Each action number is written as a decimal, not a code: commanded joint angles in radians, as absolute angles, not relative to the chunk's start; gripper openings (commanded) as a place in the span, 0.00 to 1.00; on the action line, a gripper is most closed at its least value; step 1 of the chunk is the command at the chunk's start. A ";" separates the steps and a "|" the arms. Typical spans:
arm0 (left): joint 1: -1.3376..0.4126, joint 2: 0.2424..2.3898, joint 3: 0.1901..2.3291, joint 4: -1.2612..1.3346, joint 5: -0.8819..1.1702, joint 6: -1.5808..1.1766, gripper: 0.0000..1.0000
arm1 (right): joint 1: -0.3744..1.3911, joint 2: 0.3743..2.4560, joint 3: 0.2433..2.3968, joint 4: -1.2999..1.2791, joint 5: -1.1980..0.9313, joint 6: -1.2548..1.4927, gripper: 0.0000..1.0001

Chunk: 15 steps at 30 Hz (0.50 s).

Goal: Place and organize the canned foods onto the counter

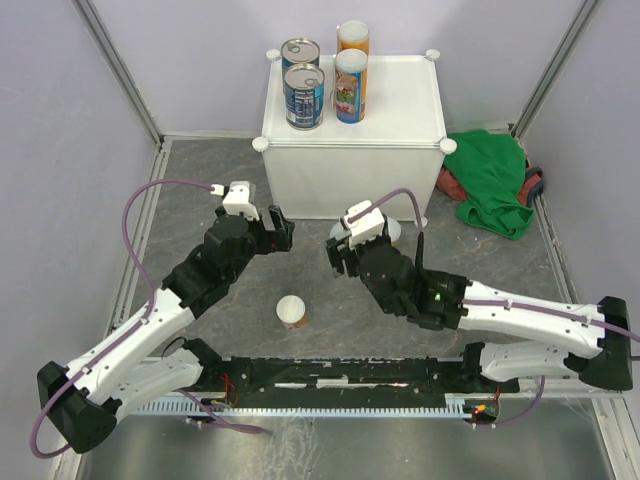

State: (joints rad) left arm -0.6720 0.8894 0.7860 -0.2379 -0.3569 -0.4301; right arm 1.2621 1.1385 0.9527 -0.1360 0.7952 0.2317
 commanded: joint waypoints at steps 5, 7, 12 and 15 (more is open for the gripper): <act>-0.676 0.858 0.845 -0.247 -0.363 -0.418 0.99 | 1.092 1.222 1.280 -0.140 0.741 0.074 0.04; -0.677 0.853 0.849 -0.255 -0.364 -0.415 0.99 | 1.045 1.242 1.340 -0.149 0.709 0.064 0.04; -0.676 0.847 0.860 -0.264 -0.369 -0.405 0.99 | 0.942 1.302 1.496 -0.195 0.648 0.037 0.04; -0.676 0.853 0.866 -0.264 -0.367 -0.403 0.99 | 0.872 1.342 1.587 -0.230 0.609 0.037 0.04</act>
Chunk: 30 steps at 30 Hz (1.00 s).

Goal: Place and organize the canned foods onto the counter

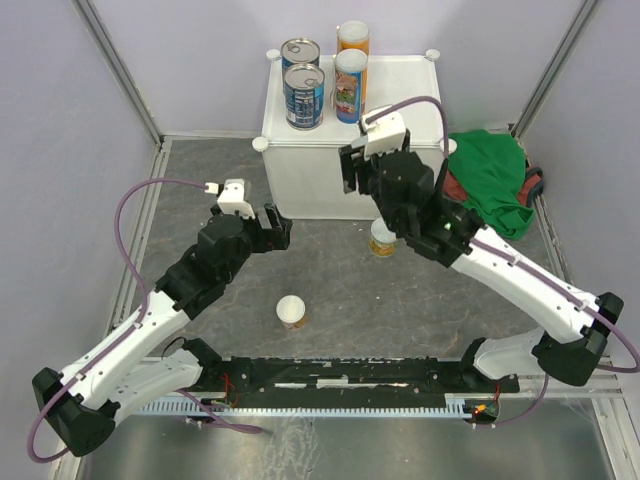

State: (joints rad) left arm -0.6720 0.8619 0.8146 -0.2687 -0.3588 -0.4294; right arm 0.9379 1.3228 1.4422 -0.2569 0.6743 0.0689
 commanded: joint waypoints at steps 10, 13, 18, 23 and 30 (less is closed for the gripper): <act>-0.676 0.882 0.880 -0.257 -0.357 -0.392 0.99 | 0.609 1.471 1.765 -0.278 0.437 0.106 0.04; -0.676 0.893 0.882 -0.249 -0.350 -0.391 0.99 | 0.549 1.533 1.838 -0.284 0.394 0.115 0.04; -0.677 0.919 0.884 -0.236 -0.340 -0.395 0.99 | 0.456 1.665 1.970 -0.294 0.329 0.123 0.04; -0.676 0.934 0.873 -0.214 -0.331 -0.404 0.99 | 0.382 1.834 2.135 -0.318 0.255 0.144 0.04; -0.678 0.950 0.865 -0.190 -0.339 -0.396 0.99 | 0.343 2.043 2.361 -0.349 0.221 0.138 0.04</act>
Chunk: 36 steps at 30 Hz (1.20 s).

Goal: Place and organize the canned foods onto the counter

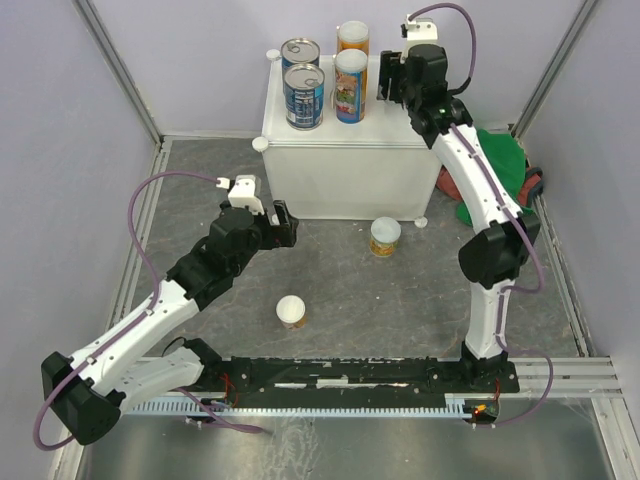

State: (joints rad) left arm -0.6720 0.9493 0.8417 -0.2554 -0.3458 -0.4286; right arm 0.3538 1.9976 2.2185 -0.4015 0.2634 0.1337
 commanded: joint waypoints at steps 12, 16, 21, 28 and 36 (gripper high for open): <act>-0.677 0.943 0.854 -0.174 -0.338 -0.385 0.99 | 0.330 2.219 2.534 -0.384 0.211 0.141 0.09; -0.676 0.946 0.853 -0.172 -0.334 -0.384 0.99 | 0.329 2.228 2.524 -0.376 0.222 0.136 0.12; -0.676 0.946 0.852 -0.168 -0.330 -0.382 0.99 | 0.321 2.249 2.548 -0.379 0.244 0.131 0.29; -0.677 0.951 0.850 -0.165 -0.328 -0.380 0.99 | 0.315 2.292 2.591 -0.378 0.247 0.124 0.45; -0.677 0.964 0.851 -0.166 -0.330 -0.376 0.99 | 0.307 2.330 2.632 -0.352 0.241 0.119 0.61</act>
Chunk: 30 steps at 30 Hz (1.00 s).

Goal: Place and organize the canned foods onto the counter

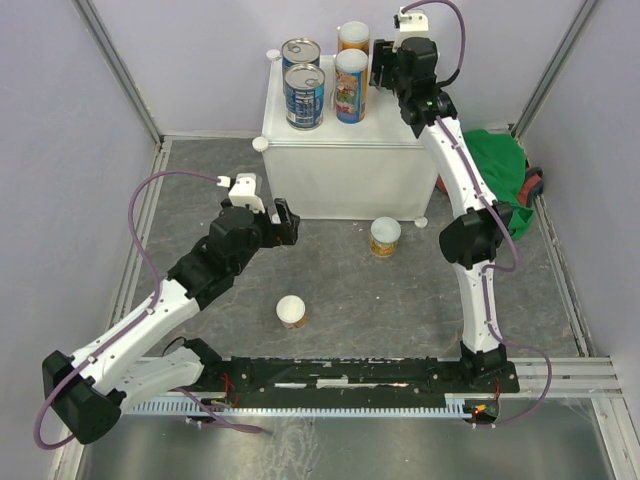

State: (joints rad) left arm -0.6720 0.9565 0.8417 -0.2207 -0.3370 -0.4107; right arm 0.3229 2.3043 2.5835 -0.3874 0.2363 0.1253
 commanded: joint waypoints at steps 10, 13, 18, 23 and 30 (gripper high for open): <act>-0.677 0.979 0.854 -0.160 -0.325 -0.376 0.99 | 0.305 2.276 2.535 -0.302 0.223 0.120 0.89; -0.677 0.976 0.854 -0.162 -0.323 -0.377 0.99 | 0.306 2.260 2.527 -0.300 0.209 0.125 0.92; -0.676 0.966 0.861 -0.170 -0.322 -0.381 0.99 | 0.307 2.222 2.497 -0.294 0.198 0.137 0.93; -0.677 0.961 0.876 -0.188 -0.309 -0.389 0.99 | 0.309 2.152 2.440 -0.288 0.182 0.148 0.93; -0.676 0.966 0.901 -0.219 -0.275 -0.413 0.99 | 0.326 2.029 2.331 -0.291 0.178 0.149 0.94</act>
State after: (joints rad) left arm -0.6720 0.9810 0.8452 -0.2173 -0.3096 -0.4107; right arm 0.3141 2.1586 2.3653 -0.3443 0.1913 0.1379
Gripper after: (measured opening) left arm 0.992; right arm 0.936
